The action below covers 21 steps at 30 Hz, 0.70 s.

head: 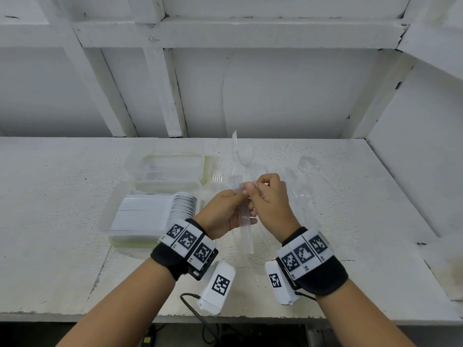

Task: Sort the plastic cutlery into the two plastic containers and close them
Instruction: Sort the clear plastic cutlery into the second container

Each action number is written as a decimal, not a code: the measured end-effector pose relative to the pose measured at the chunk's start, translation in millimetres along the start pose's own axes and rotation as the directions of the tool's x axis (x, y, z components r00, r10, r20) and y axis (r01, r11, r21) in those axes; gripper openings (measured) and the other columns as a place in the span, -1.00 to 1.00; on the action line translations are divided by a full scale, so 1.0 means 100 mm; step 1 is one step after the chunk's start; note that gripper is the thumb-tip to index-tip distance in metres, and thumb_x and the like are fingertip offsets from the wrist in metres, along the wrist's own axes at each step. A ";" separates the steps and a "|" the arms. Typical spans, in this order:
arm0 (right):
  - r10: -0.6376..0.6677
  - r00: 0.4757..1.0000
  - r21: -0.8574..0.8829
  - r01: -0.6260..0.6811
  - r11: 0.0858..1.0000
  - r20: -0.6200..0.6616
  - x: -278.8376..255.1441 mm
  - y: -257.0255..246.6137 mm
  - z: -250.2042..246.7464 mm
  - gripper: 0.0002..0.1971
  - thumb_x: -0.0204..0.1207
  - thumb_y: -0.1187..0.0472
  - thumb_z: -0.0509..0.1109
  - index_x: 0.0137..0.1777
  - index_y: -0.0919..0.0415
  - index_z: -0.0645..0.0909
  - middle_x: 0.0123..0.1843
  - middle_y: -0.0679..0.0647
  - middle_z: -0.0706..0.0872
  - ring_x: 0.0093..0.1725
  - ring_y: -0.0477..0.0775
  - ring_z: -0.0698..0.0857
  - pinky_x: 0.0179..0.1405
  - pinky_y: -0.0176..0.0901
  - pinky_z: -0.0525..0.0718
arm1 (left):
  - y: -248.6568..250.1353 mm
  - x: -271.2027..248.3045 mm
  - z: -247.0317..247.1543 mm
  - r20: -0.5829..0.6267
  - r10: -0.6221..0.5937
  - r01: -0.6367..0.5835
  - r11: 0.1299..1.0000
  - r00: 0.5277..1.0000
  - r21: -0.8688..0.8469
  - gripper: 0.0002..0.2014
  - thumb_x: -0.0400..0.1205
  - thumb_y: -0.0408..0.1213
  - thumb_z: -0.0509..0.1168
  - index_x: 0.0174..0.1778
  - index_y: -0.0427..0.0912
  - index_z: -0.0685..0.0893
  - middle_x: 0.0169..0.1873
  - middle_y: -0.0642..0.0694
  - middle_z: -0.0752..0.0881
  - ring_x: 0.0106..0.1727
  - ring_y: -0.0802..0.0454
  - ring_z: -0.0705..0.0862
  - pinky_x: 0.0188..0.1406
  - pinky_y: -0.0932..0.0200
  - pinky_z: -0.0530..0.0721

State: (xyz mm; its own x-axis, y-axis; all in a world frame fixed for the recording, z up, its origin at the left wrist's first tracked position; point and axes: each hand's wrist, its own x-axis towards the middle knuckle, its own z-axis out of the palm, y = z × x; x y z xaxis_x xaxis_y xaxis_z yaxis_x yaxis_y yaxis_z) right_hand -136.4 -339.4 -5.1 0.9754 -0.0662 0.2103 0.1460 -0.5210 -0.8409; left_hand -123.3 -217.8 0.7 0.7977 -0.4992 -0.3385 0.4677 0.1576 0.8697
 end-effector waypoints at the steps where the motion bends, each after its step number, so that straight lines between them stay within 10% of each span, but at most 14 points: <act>1: -0.008 1.000 -0.017 0.008 1.000 0.001 0.00 -0.03 -0.04 -0.74 0.67 0.08 0.17 0.02 0.10 0.70 -0.13 -0.16 0.44 0.09 0.11 0.57 0.14 -0.14 0.56 | 0.00 0.00 0.00 -0.020 -0.003 0.002 1.000 1.000 -0.014 -0.77 0.75 -0.26 0.05 -0.04 -0.28 0.57 -0.42 -0.06 0.60 -0.38 0.10 0.61 -0.30 0.22 0.70; 3: 0.021 1.000 0.000 -0.021 1.000 -0.012 0.00 -0.08 -0.13 -0.69 0.69 0.11 0.11 0.33 0.14 0.54 -0.18 -0.09 0.52 -0.09 -0.03 0.57 -0.17 -0.48 0.48 | -0.02 0.00 -0.02 -0.079 0.008 -0.011 0.999 0.997 -0.041 -0.80 0.75 -0.31 0.05 -0.11 -0.22 0.54 -0.53 0.00 0.53 -0.51 0.14 0.54 -0.47 0.28 0.60; 9: 0.015 0.999 0.049 -0.013 0.999 -0.034 -0.09 -0.05 -0.11 -0.73 0.71 0.11 0.05 0.34 0.16 0.33 -0.50 -0.02 0.44 -0.61 -0.20 0.45 -0.55 -0.39 0.41 | -0.01 0.01 -0.07 -0.147 0.099 -0.120 0.982 0.984 -0.144 -0.80 0.74 -0.32 0.07 -0.06 -0.27 0.57 -0.25 -0.17 0.75 -0.18 0.00 0.75 -0.15 0.11 0.75; 17: -0.132 0.991 -0.029 0.133 0.991 0.035 -0.21 0.05 0.12 -0.75 0.70 0.14 0.06 0.22 0.15 0.51 -0.10 -0.04 0.68 -0.12 -0.08 0.67 -0.11 -0.09 0.68 | 0.02 0.02 -0.07 -0.124 0.104 -0.128 0.971 0.987 -0.204 -0.72 0.75 -0.31 0.03 0.23 -0.32 0.58 -0.02 -0.16 0.73 -0.06 0.02 0.73 -0.03 0.13 0.73; 21: -0.101 0.985 0.085 0.090 0.992 0.137 -0.21 0.03 0.11 -0.73 0.69 0.17 0.11 0.35 0.06 0.46 -0.12 -0.23 0.62 -0.11 -0.30 0.63 -0.10 -0.46 0.56 | 0.04 0.03 -0.10 -0.133 0.109 -0.132 0.976 0.985 -0.173 -0.75 0.74 -0.29 0.05 0.15 -0.27 0.61 0.09 -0.15 0.71 -0.03 0.02 0.74 0.02 0.07 0.68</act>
State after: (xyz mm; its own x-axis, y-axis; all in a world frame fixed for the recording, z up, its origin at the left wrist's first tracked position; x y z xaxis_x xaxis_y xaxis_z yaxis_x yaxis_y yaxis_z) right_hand -154.7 -329.7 -17.4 0.9691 0.1043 0.2237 0.2466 -0.4506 -0.8580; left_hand -115.0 -210.5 -0.3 0.8876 -0.3609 -0.2862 0.4173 0.3668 0.8315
